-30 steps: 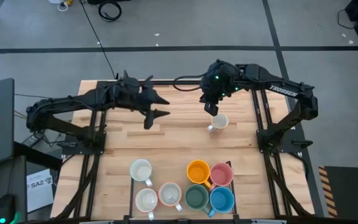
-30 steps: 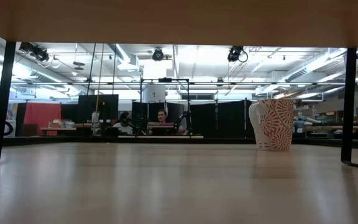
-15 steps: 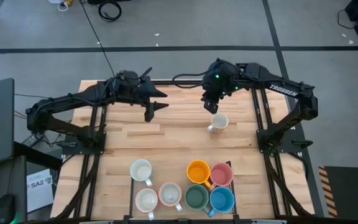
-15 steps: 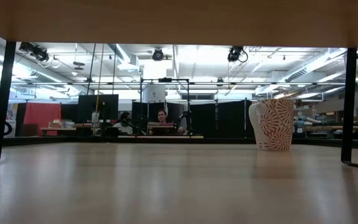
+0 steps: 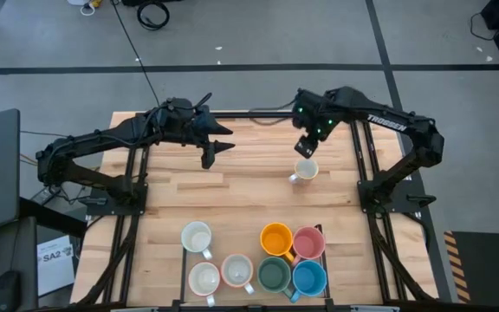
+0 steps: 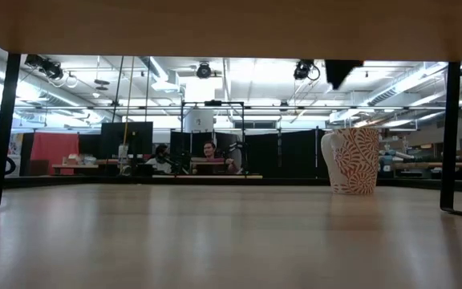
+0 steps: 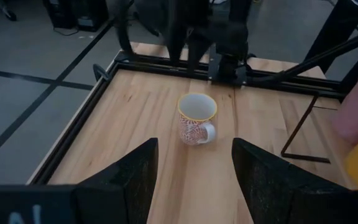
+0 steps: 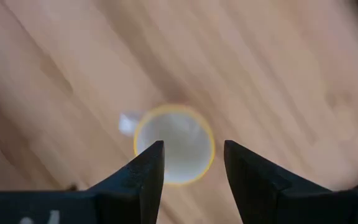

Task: Place coffee mugs
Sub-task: Put the orange mug on the shelf

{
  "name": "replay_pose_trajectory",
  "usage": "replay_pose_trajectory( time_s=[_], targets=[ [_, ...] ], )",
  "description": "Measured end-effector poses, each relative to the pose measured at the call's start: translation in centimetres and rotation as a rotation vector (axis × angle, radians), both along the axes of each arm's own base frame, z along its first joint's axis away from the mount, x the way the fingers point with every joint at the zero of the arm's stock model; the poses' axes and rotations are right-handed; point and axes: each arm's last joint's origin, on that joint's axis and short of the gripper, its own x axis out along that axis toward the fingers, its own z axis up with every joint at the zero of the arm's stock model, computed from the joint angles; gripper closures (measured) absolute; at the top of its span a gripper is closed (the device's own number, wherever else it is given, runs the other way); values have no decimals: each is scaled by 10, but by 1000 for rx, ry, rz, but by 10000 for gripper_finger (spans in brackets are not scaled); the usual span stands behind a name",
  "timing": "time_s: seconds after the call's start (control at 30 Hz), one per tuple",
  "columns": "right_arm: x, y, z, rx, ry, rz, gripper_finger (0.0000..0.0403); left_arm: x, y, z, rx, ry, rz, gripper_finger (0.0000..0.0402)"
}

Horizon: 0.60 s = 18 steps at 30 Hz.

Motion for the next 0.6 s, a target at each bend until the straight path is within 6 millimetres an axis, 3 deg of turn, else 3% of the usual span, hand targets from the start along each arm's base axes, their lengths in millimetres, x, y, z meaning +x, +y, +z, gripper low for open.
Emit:
replay_pose_trajectory(
  time_s=[0.27, 0.6],
  targets=[
    [-8, 1, -51, 55, 152, -9, 231, 0, 0, 0, 0, 0, 0, 189],
    [-14, -7, -85, 43, 187, -47, 231, 0, 0, 0, 0, -1, 0, 189]
  ],
)
